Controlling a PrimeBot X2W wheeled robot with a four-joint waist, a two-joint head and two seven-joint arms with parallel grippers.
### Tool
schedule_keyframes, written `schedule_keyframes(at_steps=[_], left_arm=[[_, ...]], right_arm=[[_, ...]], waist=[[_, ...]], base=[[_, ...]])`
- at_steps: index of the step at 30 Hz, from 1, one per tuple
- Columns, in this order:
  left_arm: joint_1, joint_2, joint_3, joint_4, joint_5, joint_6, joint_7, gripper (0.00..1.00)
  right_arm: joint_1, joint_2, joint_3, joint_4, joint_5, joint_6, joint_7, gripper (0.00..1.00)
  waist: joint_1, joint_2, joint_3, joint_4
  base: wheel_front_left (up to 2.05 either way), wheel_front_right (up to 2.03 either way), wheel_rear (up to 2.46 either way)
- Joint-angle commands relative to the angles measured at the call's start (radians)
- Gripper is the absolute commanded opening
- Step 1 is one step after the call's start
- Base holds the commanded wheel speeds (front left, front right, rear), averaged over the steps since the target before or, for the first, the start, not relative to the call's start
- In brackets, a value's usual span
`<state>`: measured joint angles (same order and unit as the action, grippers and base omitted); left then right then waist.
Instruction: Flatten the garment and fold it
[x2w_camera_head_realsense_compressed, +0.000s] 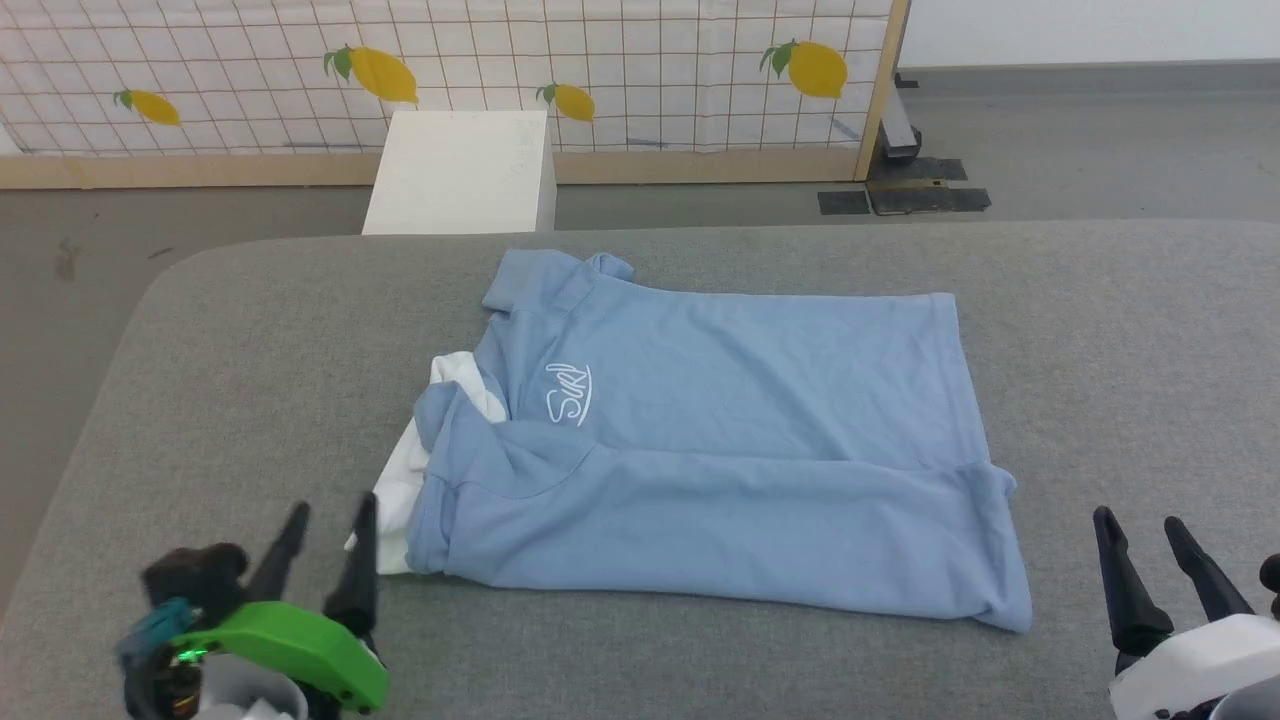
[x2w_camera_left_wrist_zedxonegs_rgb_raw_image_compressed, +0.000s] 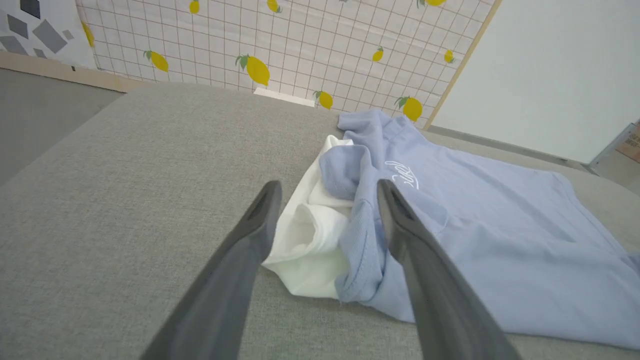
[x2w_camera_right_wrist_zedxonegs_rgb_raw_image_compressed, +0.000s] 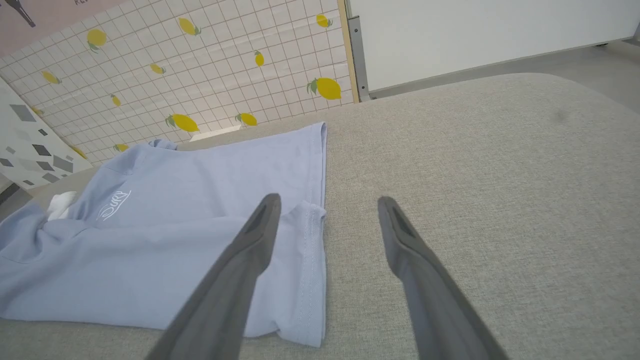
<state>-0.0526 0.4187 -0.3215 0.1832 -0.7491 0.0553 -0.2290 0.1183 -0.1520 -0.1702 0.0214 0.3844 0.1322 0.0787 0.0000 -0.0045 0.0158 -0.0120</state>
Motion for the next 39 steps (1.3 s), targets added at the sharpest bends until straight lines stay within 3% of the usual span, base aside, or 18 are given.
schedule_keyframes(at_steps=[1,9,15,21,27,28,29,34,39], left_arm=[[-0.012,0.006,-0.017,0.005,0.023,0.005,0.028,1.0],[-0.176,0.058,-0.153,0.006,0.021,0.063,0.521,1.0],[-0.296,0.093,-0.22,0.003,0.024,0.088,0.8,1.0],[-0.336,0.111,-0.258,0.082,0.029,0.085,0.913,1.0],[-0.288,0.093,-0.251,0.139,-0.037,0.073,0.945,1.0],[-0.281,0.089,-0.246,0.142,-0.048,0.071,0.941,0.23],[-0.273,0.082,-0.236,0.142,-0.063,0.068,0.931,0.0],[-0.242,0.076,-0.197,0.126,-0.103,0.065,0.886,0.0],[-0.2,0.085,-0.131,0.053,-0.144,0.075,0.815,0.0]], right_arm=[[-0.003,-0.002,0.0,0.004,0.004,-0.002,-0.004,1.0],[-0.024,0.01,-0.004,0.0,-0.006,-0.002,0.003,1.0],[-0.043,0.033,0.003,-0.007,-0.022,-0.002,0.003,1.0],[-0.075,0.055,0.022,-0.014,-0.038,-0.002,0.001,1.0],[-0.091,0.067,0.029,-0.012,-0.052,-0.002,-0.003,1.0],[-0.091,0.068,0.03,-0.012,-0.054,-0.002,0.0,1.0],[-0.091,0.068,0.032,-0.012,-0.058,-0.002,0.006,1.0],[-0.093,0.048,0.044,-0.018,-0.112,-0.002,0.078,1.0],[-0.142,0.045,0.065,-0.036,-0.151,-0.002,0.276,1.0]], waist=[[0.0,0.0045,0.004,0.0],[0.0,0.0045,0.056,0.004],[0.0,0.0045,0.114,-0.01],[0.0,0.0045,0.172,-0.044],[0.0,0.0045,0.194,-0.065],[0.0,0.0045,0.194,-0.066],[0.0,0.0045,0.193,-0.067],[0.0,0.0045,0.18,-0.067],[0.0,0.0045,0.177,-0.067]], base=[[0.0,0.0,0.0],[0.0,0.0,0.0],[0.0,0.0,0.0],[0.0,0.0,0.0],[0.0,0.0,0.0],[0.0,0.0,0.0],[0.0,0.0,0.0],[0.0,0.0,0.0],[0.0,0.0,0.0]])
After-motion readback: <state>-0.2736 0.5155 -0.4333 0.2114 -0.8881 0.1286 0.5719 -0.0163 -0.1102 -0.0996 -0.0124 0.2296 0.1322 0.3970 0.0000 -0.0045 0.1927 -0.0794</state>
